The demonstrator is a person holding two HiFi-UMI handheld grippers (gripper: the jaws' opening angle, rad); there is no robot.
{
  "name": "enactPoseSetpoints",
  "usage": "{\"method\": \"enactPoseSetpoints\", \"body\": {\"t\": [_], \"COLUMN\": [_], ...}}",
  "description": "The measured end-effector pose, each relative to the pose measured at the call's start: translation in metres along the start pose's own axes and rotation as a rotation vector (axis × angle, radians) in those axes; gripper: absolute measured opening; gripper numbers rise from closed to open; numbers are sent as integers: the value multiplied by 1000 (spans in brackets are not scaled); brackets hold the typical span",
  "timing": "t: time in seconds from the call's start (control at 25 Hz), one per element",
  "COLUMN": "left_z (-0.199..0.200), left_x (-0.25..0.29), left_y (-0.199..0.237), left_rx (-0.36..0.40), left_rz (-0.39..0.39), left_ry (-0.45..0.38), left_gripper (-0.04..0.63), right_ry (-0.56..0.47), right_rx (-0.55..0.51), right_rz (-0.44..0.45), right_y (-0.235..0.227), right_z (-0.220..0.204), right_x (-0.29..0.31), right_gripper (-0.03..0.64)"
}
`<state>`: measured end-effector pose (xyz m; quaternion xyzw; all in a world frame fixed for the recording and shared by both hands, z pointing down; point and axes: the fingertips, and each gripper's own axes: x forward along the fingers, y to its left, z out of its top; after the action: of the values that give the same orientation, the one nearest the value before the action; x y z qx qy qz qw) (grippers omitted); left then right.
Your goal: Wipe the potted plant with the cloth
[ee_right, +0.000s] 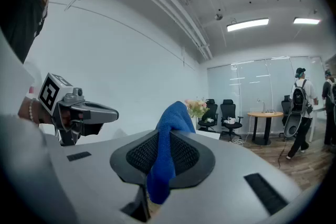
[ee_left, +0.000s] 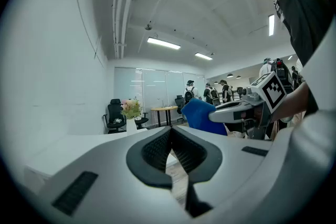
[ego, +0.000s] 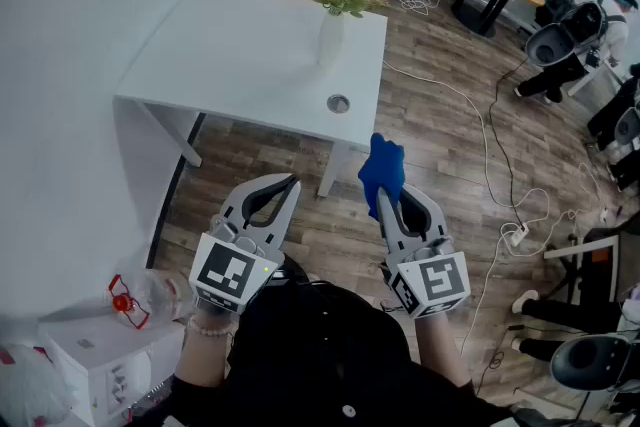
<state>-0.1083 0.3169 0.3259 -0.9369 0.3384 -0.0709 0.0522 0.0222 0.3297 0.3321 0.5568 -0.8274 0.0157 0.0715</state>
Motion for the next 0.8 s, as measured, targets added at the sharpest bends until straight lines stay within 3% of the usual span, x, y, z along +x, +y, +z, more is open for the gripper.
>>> {"method": "enactPoseSetpoints", "body": {"t": [0.16, 0.8], "left_z": [0, -8], "left_x": [6, 9], "left_y": [2, 0], "left_rx": [-27, -19], "left_rz": [9, 17], "left_ry": [10, 0], "left_gripper": [15, 15], "right_ry": [1, 18], "right_rx": [-3, 30], "right_rz": [0, 3], "right_y": [-3, -8], "right_z": [-1, -13], "right_x": [4, 2], "right_gripper": [74, 74]}}
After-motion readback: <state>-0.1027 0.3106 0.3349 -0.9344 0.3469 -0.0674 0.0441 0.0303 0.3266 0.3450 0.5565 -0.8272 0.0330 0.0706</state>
